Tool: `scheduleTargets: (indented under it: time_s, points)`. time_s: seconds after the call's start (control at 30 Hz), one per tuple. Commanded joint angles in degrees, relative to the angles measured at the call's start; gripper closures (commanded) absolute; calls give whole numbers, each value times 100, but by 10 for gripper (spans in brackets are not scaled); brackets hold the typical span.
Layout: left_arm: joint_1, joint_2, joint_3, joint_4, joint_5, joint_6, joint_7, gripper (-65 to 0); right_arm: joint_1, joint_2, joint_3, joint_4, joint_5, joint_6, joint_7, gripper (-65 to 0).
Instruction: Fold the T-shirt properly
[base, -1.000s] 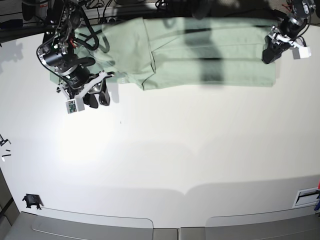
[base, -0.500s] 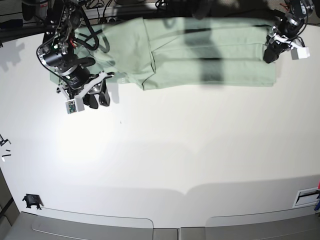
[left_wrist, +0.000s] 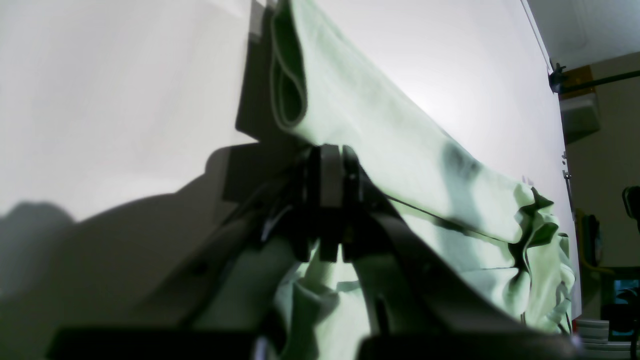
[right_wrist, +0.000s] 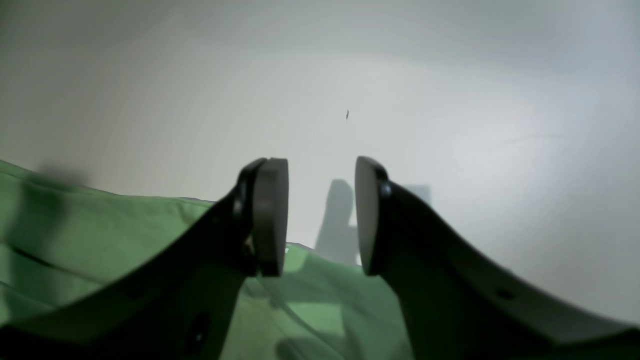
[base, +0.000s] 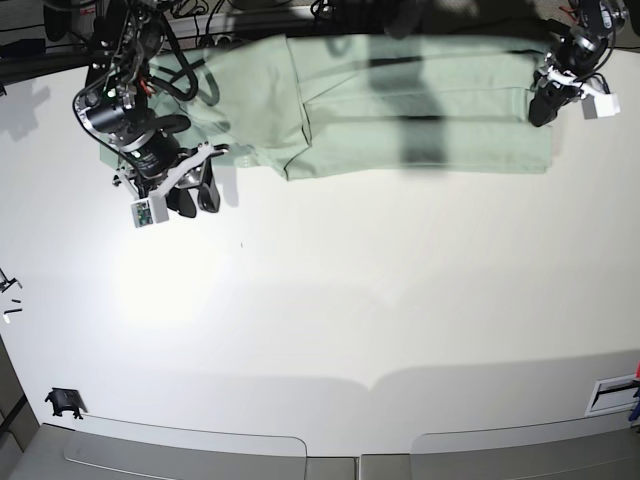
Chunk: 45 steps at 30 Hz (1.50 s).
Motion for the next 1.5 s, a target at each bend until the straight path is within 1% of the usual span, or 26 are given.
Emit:
scheduleTargets:
  time_s: [0.0, 0.07, 0.1, 0.3, 0.4, 0.53, 0.73, 0.83, 0.9, 1.0, 1.1, 1.27, 1.37, 1.47]
  points:
    - [46, -2, 17, -20, 68, 170, -15, 0, 50, 50, 26, 83, 59, 9, 131, -210]
    - [46, -7, 17, -13, 72, 36, -254, 0, 50, 50, 26, 83, 57, 11, 125, -210]
    - [44, -7, 17, -4, 72, 36, -280, 0, 50, 50, 26, 83, 57, 13, 107, -210]
    - [48, -4, 15, 138, 70, 36, -225, 0, 48, 50, 26, 83, -26, 15, 109, -210]
    - [66, -4, 2, 415, 70, 36, 7, 0, 50, 50, 26, 83, -485, 11, 111, -210]
    - [136, 0, 2, 1134, 68, 36, 286, 0, 46, 55, 31, 83, -1023, -22, 114, -210]
    - [474, 0, 2, 2404, 61, 36, 304, 0, 15, 85, 109, 76, -1432, -315, 138, -210]
    - [654, 2, 4, 2863, -289, 36, 385, 0, 17, 87, 278, 17, -1464, -385, 153, -210]
    - [684, 33, 4, 3049, -533, 36, 610, 0, 20, 90, 461, -109, -1462, -389, 195, -210]
    - [684, 127, 72, 3121, -660, 36, 741, 0, 20, 144, 756, -472, -1434, -413, 339, -210]
    - [682, 238, 297, 3121, -658, 36, 732, 0, 20, 304, 938, -951, -1231, -424, 417, -210]
    - [612, 254, 1143, 3121, -619, 36, 734, 0, 35, 560, 968, -1657, -1226, -424, 555, -210]
    - [525, 275, 1591, 3211, -616, 36, 745, 0, 35, 632, 968, -1818, -1250, -424, 555, -210]
    - [433, 411, 1961, 3394, -612, 36, 737, 0, 35, 691, 968, -1823, -1250, -424, 555, -210]
